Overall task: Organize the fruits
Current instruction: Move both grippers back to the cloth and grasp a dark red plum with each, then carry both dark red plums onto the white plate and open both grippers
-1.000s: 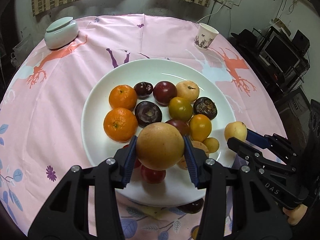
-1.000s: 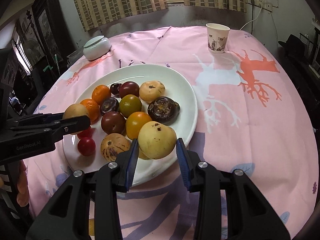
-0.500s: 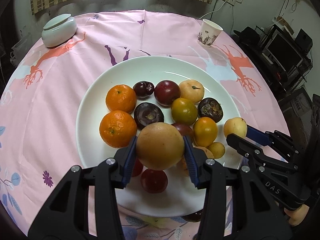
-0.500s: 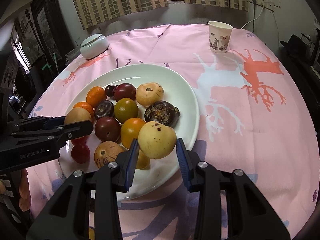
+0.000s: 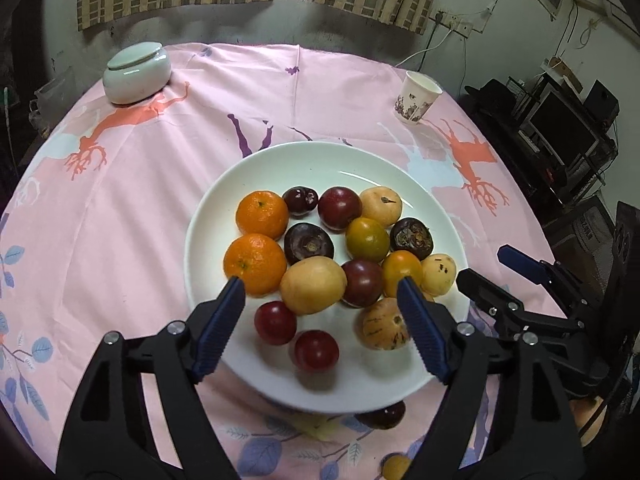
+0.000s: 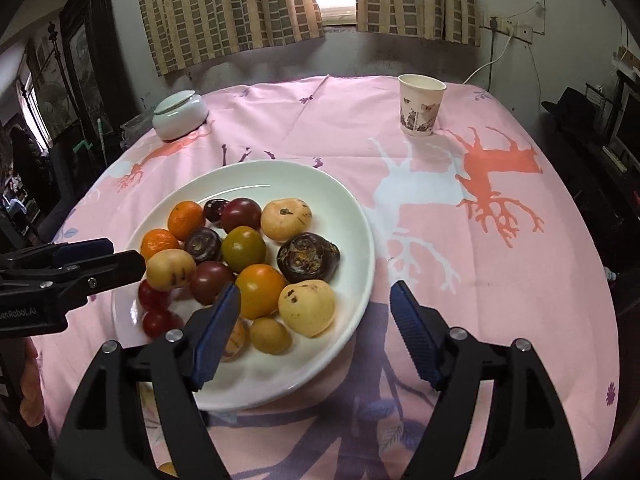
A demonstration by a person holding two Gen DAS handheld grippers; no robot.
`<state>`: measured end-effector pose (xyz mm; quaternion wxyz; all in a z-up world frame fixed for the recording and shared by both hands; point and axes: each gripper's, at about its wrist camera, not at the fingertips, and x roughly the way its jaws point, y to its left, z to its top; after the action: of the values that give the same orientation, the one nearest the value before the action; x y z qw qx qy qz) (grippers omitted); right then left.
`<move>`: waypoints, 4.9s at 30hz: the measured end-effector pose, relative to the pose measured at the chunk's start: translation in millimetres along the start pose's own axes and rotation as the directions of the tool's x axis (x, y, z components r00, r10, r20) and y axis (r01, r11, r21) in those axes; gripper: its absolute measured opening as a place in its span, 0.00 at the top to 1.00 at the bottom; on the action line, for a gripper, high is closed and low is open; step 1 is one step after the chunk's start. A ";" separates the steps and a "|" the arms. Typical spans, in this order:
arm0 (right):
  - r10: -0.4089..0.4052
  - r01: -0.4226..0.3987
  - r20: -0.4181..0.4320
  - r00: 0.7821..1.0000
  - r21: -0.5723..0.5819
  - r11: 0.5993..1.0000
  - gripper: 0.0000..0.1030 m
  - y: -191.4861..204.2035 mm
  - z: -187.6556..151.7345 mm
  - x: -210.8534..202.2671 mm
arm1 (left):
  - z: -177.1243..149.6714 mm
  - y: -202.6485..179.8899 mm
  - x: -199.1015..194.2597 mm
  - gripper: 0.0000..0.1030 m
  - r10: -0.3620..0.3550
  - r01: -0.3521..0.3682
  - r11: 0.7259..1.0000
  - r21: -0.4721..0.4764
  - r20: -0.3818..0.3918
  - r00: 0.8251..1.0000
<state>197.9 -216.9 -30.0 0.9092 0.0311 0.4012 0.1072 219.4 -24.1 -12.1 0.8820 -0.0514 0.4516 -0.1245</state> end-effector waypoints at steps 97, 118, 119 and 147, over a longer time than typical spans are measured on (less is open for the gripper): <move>0.159 -0.158 0.020 0.987 -0.009 0.987 0.67 52.3 -152.3 -104.5 | -177.5 -7.8 -66.1 0.70 -0.046 0.045 0.997 0.055 0.006 0.999; 0.193 -0.198 -0.060 0.979 -0.110 0.974 0.67 73.8 -55.8 -36.5 | -35.5 34.9 -26.3 0.69 0.021 -0.022 0.999 0.035 0.018 1.000; 0.203 -0.210 -0.075 0.976 -0.103 0.972 0.67 74.5 -49.9 -27.8 | -28.4 38.4 -17.7 0.69 0.024 -0.025 0.999 0.023 0.008 1.000; 0.065 -0.064 -0.001 0.998 -0.194 0.979 0.17 96.5 -10.6 26.1 | 8.1 55.9 11.4 0.25 0.023 -0.023 0.997 -0.072 0.004 1.000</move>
<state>190.8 -117.5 -42.3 0.9049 -0.0445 0.3853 0.1752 242.1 26.5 -27.7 0.8820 -0.0780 0.4542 -0.0979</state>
